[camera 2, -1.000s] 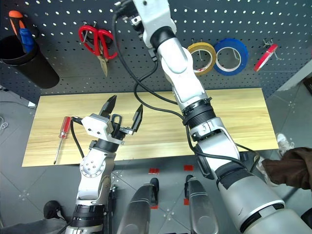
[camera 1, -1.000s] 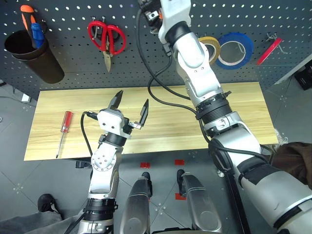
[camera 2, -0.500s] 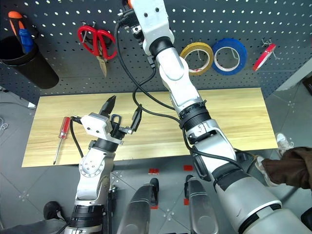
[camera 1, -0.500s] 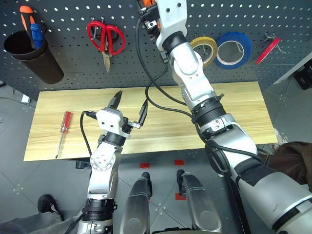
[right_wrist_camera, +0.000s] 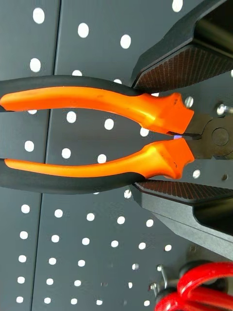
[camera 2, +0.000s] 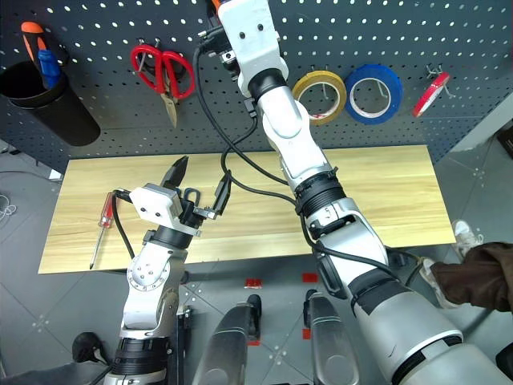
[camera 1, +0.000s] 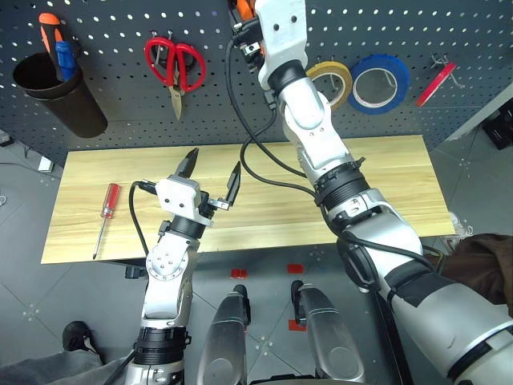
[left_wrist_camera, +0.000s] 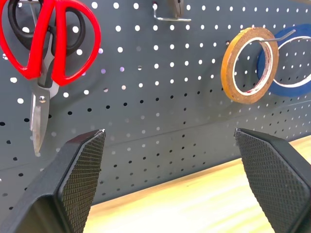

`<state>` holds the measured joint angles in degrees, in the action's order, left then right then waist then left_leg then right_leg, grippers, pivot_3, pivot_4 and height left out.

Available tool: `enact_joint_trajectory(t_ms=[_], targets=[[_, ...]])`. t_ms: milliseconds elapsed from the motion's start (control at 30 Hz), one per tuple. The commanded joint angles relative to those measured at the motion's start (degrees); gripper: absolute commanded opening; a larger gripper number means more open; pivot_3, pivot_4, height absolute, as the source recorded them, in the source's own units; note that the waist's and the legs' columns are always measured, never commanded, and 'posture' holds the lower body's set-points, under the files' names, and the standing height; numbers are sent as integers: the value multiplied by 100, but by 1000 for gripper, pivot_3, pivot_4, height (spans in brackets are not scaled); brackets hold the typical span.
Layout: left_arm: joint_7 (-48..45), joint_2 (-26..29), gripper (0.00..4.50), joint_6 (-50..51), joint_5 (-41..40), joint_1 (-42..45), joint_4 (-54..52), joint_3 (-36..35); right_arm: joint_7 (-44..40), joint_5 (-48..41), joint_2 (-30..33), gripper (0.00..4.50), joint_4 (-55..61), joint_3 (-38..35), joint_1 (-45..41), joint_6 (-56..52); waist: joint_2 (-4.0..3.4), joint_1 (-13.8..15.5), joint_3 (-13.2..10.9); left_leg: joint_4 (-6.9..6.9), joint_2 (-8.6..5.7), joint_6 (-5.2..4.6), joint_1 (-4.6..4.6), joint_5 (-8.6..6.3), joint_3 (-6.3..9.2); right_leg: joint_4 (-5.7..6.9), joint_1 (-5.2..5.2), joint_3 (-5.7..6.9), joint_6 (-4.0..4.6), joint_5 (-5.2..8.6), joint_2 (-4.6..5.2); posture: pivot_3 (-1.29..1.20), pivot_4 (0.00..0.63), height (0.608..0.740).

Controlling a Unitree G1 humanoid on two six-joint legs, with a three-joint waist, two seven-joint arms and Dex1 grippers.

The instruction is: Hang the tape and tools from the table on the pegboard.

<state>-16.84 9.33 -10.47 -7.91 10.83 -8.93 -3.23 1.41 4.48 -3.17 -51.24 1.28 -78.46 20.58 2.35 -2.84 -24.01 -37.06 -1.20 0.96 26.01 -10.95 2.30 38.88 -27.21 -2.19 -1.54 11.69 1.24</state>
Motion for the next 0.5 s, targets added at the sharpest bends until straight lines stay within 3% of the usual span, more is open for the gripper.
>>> enact_joint_trajectory(t_ms=[33, 500], targets=[[42, 13, 4500, -63, -51, 3, -235, -31, 134, 34, 5, 2388, -160, -37, -200, 166, 0, 1, 0, 0, 0, 0, 0, 1, 0, 0, 0, 0, 0, 0, 0, 0, 392, 740], [636, -92, 4500, -51, 287, 271, -164, -158, 414, 114, -124, 2387, -847, -33, -629, 397, -2, -3, -2, 3, 0, -1, -2, 4, 0, 1, 0, -2, 0, 0, -1, 6, 442, 740]])
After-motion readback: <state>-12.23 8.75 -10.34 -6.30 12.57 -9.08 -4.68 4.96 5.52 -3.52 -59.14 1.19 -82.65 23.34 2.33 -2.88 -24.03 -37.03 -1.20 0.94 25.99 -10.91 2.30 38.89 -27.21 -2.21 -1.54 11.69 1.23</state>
